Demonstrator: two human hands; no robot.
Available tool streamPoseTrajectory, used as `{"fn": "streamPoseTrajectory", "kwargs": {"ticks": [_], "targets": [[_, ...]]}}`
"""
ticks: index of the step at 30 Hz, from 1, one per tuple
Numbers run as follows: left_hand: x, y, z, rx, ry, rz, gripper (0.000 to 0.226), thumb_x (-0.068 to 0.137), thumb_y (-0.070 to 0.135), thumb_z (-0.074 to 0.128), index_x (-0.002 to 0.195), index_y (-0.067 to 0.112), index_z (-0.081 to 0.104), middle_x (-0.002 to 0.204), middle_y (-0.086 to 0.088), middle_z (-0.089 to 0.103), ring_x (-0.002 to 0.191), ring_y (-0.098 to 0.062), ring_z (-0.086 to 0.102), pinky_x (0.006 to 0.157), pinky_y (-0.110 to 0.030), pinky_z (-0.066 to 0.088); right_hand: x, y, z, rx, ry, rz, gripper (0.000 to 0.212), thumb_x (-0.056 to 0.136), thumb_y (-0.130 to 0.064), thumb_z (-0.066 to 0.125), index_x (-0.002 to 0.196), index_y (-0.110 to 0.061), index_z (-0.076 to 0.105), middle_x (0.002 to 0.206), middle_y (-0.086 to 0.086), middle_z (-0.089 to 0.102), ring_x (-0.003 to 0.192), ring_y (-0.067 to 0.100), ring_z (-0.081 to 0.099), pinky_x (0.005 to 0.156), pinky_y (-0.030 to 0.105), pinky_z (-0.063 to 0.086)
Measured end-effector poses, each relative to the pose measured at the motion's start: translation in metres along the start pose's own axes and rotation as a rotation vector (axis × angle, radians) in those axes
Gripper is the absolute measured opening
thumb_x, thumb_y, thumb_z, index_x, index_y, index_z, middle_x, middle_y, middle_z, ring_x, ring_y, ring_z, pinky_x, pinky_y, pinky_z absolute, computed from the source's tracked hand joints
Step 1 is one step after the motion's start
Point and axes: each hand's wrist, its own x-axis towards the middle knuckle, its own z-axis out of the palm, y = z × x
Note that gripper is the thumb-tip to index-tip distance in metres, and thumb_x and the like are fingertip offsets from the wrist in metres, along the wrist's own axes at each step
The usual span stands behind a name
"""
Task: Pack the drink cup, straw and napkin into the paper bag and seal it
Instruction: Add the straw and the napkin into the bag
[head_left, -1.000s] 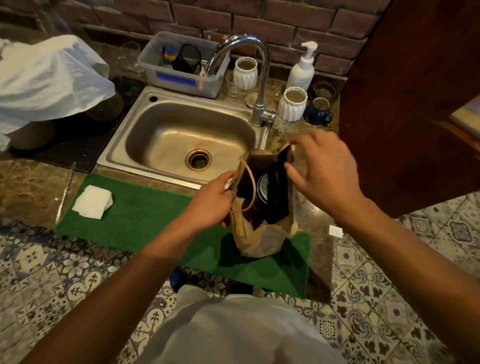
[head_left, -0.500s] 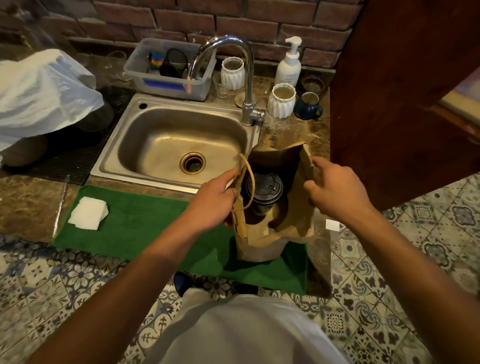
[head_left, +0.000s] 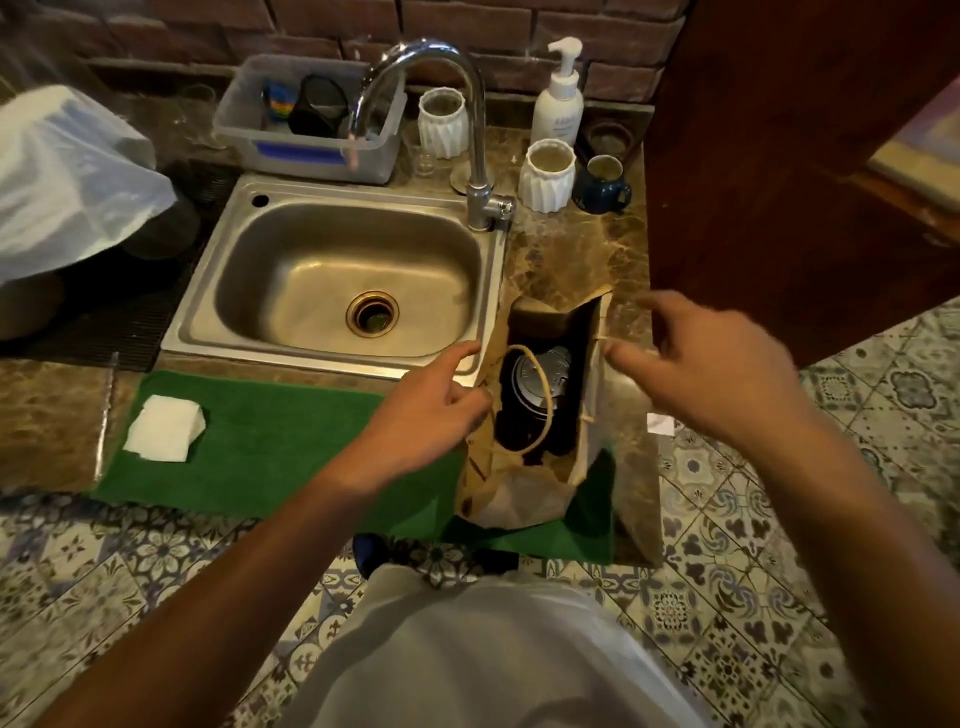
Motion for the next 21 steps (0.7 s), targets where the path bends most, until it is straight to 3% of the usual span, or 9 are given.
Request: {"fn": "streamPoseTrajectory", "kwargs": {"ticks": [3, 6, 9, 12, 16, 21], "targets": [[-0.011, -0.013, -0.021, -0.081, 0.037, 0.003, 0.06, 0.095, 0.048, 0.061, 0.149, 0.042, 0.035, 0.099, 0.008, 0.071, 0.072, -0.011, 0.075, 0.077, -0.044, 0.062, -0.001, -0.034, -0.035, -0.043, 0.086, -0.075, 0.071, 0.09, -0.076, 0.038, 0.141, -0.027, 0.049, 0.09, 0.004, 0.071, 0.081, 0.028, 0.068, 0.068, 0.043, 0.06], [-0.022, -0.035, -0.049, -0.201, 0.133, -0.01, 0.054, 0.095, 0.048, 0.061, 0.145, 0.042, 0.042, 0.11, 0.013, 0.064, 0.075, -0.014, 0.076, 0.074, -0.046, 0.063, -0.004, -0.086, -0.053, 0.029, 0.167, -0.198, 0.065, 0.09, -0.075, 0.041, 0.137, -0.031, 0.053, 0.092, 0.0, 0.07, 0.085, 0.028, 0.069, 0.071, 0.044, 0.059], [-0.032, -0.066, -0.085, -0.335, 0.244, 0.005, 0.042, 0.1, 0.039, 0.057, 0.141, 0.036, 0.05, 0.12, 0.008, 0.063, 0.081, -0.02, 0.075, 0.072, -0.044, 0.063, -0.018, -0.145, -0.047, 0.09, 0.095, -0.306, 0.06, 0.09, -0.072, 0.043, 0.137, -0.035, 0.052, 0.085, -0.01, 0.064, 0.082, 0.021, 0.066, 0.072, 0.041, 0.058], [-0.04, -0.112, -0.125, -0.382, 0.346, 0.011, 0.037, 0.102, 0.031, 0.055, 0.139, 0.034, 0.053, 0.123, 0.011, 0.062, 0.089, -0.015, 0.073, 0.077, -0.039, 0.062, -0.016, -0.197, -0.014, 0.1, 0.022, -0.38, 0.06, 0.092, -0.07, 0.044, 0.14, -0.035, 0.048, 0.082, -0.012, 0.068, 0.081, 0.016, 0.067, 0.074, 0.041, 0.058], [-0.054, -0.187, -0.183, -0.245, 0.461, 0.0, 0.039, 0.096, 0.038, 0.057, 0.135, 0.043, 0.056, 0.131, 0.011, 0.06, 0.112, -0.015, 0.064, 0.095, -0.045, 0.056, 0.0, -0.263, 0.032, 0.094, -0.043, -0.443, 0.061, 0.093, -0.072, 0.04, 0.143, -0.038, 0.044, 0.116, -0.009, 0.072, 0.096, 0.017, 0.07, 0.082, 0.042, 0.058], [-0.071, -0.277, -0.248, -0.057, 0.538, -0.046, 0.045, 0.098, 0.039, 0.058, 0.142, 0.037, 0.05, 0.139, 0.006, 0.052, 0.121, -0.014, 0.055, 0.101, -0.049, 0.052, 0.021, -0.346, 0.082, 0.133, -0.176, -0.513, 0.069, 0.091, -0.075, 0.042, 0.15, -0.039, 0.039, 0.15, -0.004, 0.052, 0.132, 0.022, 0.053, 0.103, 0.044, 0.049]]}}
